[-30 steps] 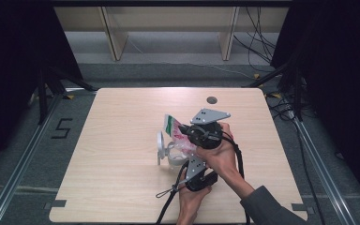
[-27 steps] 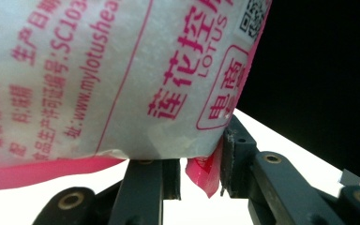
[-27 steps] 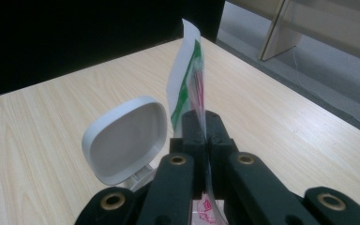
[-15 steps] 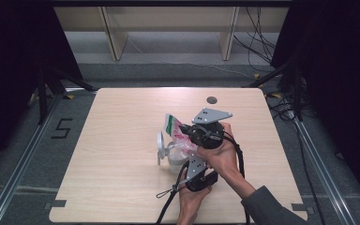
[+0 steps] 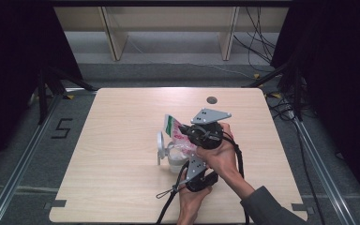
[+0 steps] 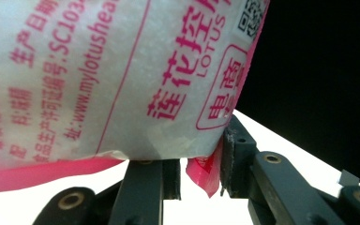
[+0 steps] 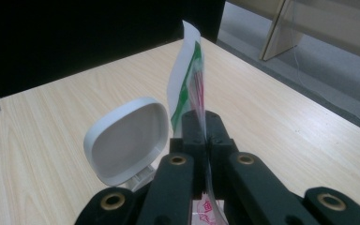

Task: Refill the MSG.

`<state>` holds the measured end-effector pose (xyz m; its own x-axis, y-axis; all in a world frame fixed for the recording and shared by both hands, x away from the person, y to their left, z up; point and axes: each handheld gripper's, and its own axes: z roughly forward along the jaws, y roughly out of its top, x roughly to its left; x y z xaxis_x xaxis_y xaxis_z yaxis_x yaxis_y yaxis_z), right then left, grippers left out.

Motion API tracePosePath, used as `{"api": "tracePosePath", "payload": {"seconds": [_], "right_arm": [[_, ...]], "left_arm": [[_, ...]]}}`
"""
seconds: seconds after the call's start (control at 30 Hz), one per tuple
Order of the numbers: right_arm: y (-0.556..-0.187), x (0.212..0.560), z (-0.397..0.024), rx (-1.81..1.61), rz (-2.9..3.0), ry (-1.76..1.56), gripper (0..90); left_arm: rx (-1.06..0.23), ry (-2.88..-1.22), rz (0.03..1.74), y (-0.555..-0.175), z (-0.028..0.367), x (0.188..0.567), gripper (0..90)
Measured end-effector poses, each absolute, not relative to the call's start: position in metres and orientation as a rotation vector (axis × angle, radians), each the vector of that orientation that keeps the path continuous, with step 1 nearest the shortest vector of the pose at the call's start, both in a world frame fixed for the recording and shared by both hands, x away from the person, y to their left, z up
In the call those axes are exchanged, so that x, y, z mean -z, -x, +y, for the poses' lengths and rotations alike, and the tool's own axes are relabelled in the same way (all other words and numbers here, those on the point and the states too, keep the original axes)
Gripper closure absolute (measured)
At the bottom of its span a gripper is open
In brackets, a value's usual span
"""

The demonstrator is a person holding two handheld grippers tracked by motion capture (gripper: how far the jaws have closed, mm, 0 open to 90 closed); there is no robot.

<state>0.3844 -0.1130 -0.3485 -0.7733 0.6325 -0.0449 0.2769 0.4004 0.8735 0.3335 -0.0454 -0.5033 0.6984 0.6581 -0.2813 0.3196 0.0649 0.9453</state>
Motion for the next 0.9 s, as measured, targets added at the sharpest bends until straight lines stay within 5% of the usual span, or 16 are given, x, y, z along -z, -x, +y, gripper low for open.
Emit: {"api": "tracePosePath", "payload": {"seconds": [0.9], "right_arm": [[-0.3837, 0.3492, -0.111, -1.314, 2.306, -0.773, 90.0]], "left_arm": [[-0.287, -1.526, 0.809, -0.3326, -0.0457, 0.5008, 72.2]]}}
